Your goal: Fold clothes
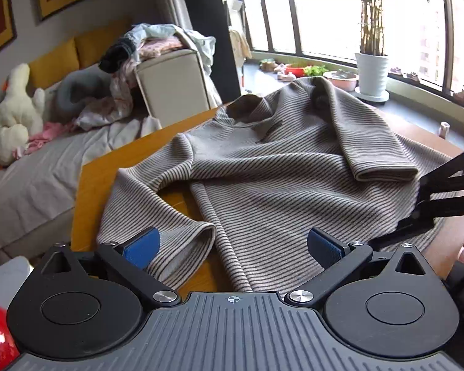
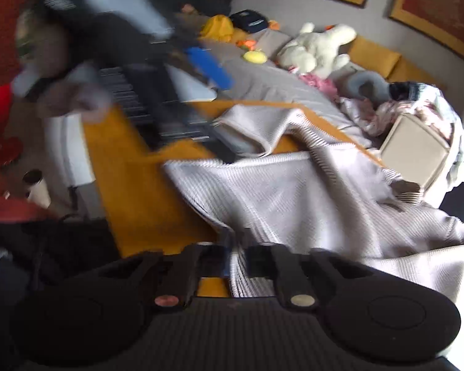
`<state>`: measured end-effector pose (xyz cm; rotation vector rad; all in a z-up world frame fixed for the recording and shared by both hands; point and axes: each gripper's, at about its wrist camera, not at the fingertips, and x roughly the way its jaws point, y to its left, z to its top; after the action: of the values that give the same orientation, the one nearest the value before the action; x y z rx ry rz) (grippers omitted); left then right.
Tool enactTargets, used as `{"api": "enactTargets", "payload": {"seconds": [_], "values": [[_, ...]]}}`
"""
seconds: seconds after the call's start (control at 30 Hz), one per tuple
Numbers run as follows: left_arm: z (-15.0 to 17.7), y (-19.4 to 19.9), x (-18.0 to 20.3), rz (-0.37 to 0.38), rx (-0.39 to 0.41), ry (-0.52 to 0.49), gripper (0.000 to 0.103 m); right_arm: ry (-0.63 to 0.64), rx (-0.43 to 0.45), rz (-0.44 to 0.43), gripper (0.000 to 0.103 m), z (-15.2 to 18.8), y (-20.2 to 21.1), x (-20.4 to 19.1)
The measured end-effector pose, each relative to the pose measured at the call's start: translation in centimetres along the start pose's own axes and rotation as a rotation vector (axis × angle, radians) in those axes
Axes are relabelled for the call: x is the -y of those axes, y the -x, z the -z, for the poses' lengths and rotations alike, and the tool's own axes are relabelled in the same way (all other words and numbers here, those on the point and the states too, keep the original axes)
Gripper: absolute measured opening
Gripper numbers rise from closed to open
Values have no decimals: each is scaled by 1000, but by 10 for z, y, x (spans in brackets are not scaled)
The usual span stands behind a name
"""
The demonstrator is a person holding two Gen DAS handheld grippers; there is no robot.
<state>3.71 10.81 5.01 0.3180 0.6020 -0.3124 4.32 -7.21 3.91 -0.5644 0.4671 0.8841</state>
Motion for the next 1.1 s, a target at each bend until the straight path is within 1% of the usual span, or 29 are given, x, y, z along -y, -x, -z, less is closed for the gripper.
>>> {"api": "enactTargets", "payload": {"seconds": [0.1, 0.2, 0.27, 0.33, 0.37, 0.4, 0.43, 0.47, 0.5, 0.53, 0.6, 0.67, 0.7, 0.83, 0.93, 0.97, 1.0, 1.03, 1.07, 1.1], "values": [[8, 22, 3, 64, 29, -52, 103, -124, 37, 7, 2, -7, 8, 29], [19, 30, 10, 98, 28, -115, 103, -167, 53, 24, 2, -10, 14, 43], [26, 19, 17, 74, -1, -149, 103, -167, 53, 35, 2, -8, 17, 44], [28, 2, 22, 15, -32, -161, 103, -174, 55, 47, 3, -3, 23, 45], [26, -6, 22, -18, -40, -144, 103, -184, 60, 59, 3, 1, 28, 46], [22, -13, 19, -46, -43, -116, 103, -202, 68, 81, 9, 8, 38, 49], [18, -21, 17, -74, -45, -89, 103, -222, 77, 108, 28, 16, 49, 51], [14, -25, 12, -91, -42, -52, 103, -247, 87, 154, 43, 27, 60, 54], [9, -27, 6, -98, -33, -9, 103, -270, 92, 215, 64, 39, 71, 55], [6, -28, 1, -99, -28, 25, 103, -289, 88, 274, 67, 53, 81, 55], [3, -30, -4, -91, -27, 77, 103, -312, 51, 359, 67, 78, 95, 50], [1, -32, -7, -80, -29, 112, 103, -328, 20, 412, 71, 98, 104, 42], [3, -33, -5, -71, -36, 106, 103, -344, 7, 425, 73, 105, 105, 40], [8, -38, 5, -54, -55, 80, 103, -441, 1, 437, 74, 120, 93, 53], [7, -38, 2, -84, -46, 101, 103, -432, -3, 457, 75, 121, 73, 61], [6, -38, 0, -95, -42, 109, 103, -425, 2, 478, 75, 120, 69, 65], [4, -36, -3, -114, -30, 119, 103, -421, 8, 505, 74, 118, 66, 70], [2, -33, -7, -139, -14, 128, 103, -425, 18, 553, 61, 114, 68, 78], [0, -29, -11, -170, 3, 138, 103, -428, 38, 592, 52, 109, 75, 87], [-2, -25, -17, -205, 21, 150, 103, -430, 57, 630, 50, 104, 82, 96]]}}
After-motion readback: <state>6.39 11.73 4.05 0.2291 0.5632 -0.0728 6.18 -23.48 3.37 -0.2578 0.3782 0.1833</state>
